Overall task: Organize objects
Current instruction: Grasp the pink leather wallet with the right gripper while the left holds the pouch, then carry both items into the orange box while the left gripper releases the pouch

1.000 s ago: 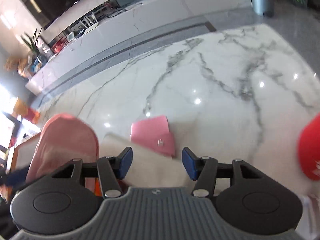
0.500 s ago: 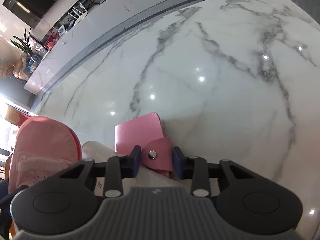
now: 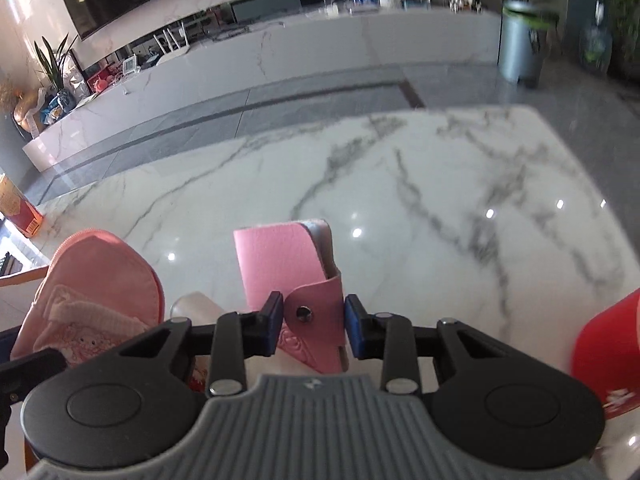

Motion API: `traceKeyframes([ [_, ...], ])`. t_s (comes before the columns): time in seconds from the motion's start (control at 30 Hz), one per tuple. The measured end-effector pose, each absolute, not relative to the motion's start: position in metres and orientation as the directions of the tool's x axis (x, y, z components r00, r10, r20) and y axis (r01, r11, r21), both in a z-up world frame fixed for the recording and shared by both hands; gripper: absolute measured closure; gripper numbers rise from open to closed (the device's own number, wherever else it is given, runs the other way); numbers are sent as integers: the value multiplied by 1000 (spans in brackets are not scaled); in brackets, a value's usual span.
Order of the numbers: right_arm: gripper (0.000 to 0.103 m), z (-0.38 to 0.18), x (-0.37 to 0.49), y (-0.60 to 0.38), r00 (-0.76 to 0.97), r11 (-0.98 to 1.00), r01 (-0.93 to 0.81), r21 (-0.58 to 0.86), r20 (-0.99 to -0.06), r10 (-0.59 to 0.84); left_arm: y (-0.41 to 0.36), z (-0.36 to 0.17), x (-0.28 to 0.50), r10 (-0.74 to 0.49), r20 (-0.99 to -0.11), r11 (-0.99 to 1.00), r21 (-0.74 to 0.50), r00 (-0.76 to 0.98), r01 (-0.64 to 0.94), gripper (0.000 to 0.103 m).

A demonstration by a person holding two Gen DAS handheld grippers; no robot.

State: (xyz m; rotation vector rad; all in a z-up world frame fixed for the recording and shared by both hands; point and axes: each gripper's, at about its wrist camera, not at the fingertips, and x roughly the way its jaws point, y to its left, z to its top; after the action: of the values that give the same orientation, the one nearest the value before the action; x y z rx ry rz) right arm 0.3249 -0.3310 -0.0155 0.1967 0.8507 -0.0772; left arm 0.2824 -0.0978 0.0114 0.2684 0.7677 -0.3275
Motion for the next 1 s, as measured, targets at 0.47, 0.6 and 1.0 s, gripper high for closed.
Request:
traceKeyframes([
  [0.47, 69, 102, 221, -247, 759, 973, -72, 220, -621, 196, -36, 82, 184, -165, -600, 941, 140, 783, 307, 84],
  [0.6, 69, 97, 189, -197, 693, 939, -182, 293, -639, 334, -7, 70, 156, -95, -639, 952, 166, 764, 257, 84],
  [1.0, 69, 11, 184, -91, 490, 952, -217, 216, -819, 297, 28, 1, 124, 37, -731, 941, 255, 681, 223, 84],
])
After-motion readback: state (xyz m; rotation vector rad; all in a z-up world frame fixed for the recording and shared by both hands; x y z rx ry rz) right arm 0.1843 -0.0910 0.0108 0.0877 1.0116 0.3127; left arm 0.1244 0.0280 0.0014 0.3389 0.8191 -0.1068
